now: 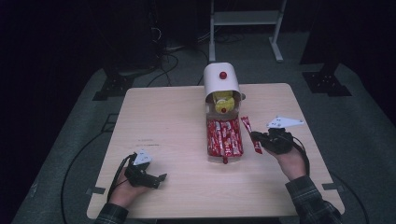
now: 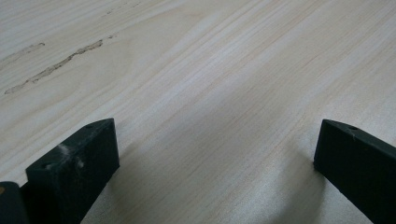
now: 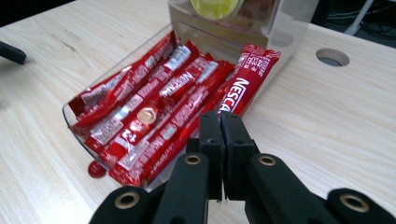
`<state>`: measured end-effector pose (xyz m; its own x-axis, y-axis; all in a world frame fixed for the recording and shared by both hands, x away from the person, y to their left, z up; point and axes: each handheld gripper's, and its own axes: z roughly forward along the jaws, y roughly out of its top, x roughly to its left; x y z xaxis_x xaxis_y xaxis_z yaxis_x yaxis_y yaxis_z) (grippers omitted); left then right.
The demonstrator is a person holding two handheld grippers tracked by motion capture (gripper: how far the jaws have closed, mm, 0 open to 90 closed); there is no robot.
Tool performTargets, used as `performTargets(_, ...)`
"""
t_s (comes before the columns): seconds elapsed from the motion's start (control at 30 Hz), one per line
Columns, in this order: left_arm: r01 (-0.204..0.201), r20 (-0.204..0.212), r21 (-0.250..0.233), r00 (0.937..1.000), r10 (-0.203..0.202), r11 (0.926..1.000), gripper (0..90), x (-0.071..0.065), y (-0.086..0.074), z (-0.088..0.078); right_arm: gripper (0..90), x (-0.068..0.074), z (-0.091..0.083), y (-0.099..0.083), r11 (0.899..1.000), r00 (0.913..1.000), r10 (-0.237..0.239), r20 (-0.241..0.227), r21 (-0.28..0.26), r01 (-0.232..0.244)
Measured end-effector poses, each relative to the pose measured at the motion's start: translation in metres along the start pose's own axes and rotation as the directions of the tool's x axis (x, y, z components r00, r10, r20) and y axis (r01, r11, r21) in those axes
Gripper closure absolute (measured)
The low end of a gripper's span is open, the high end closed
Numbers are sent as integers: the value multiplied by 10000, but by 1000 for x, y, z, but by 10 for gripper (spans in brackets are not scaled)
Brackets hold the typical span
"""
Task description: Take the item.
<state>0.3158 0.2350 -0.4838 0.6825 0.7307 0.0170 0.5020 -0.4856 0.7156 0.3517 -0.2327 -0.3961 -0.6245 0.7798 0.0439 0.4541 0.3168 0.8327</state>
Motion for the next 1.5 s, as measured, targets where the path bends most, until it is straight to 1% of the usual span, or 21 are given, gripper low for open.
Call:
performTargets(0.23, 13, 9, 8, 10000, -13, 10000, 0, 0, 0, 0, 877, -5, -4, -7, 9999, 9999, 97, 104, 46, -98)
performTargets(0.47, 20, 7, 3, 10000, -20, 10000, 0, 0, 0, 0, 877, -12, -4, -14, 9996, 9996, 219, 172, 170, -222)
performTargets(0.67, 15, 7, 9, 10000, -15, 10000, 0, 0, 0, 0, 877, -18, 1, -20, 9991, 9993, 280, 234, 303, -287)
performTargets(0.83, 17, 7, 5, 10000, -17, 10000, 0, 0, 0, 0, 876, -22, 5, -23, 9989, 9993, 317, 179, 331, -323)
performTargets(0.97, 19, 6, 2, 10000, -19, 10000, 0, 0, 0, 0, 874, -25, 12, -28, 9978, 9993, 305, 213, 590, -317)
performTargets(1.07, 19, 7, 2, 10000, -19, 10000, 0, 0, 0, 0, 874, -26, 14, -29, 9972, 9992, 337, 228, 655, -351)
performTargets(1.3, 8, 1, 5, 10000, -8, 10000, 0, 0, 0, 0, 874, -29, 25, -35, 9943, 9992, 315, 251, 1012, -339)
performTargets(1.47, 21, 8, 4, 10000, -21, 10000, 0, 0, 0, 0, 874, -31, 29, -37, 9931, 9992, 289, 275, 1132, -318)
performTargets(1.5, 20, 7, 3, 10000, -20, 10000, 0, 0, 0, 0, 874, -32, 32, -38, 9918, 9992, 296, 261, 1234, -326)
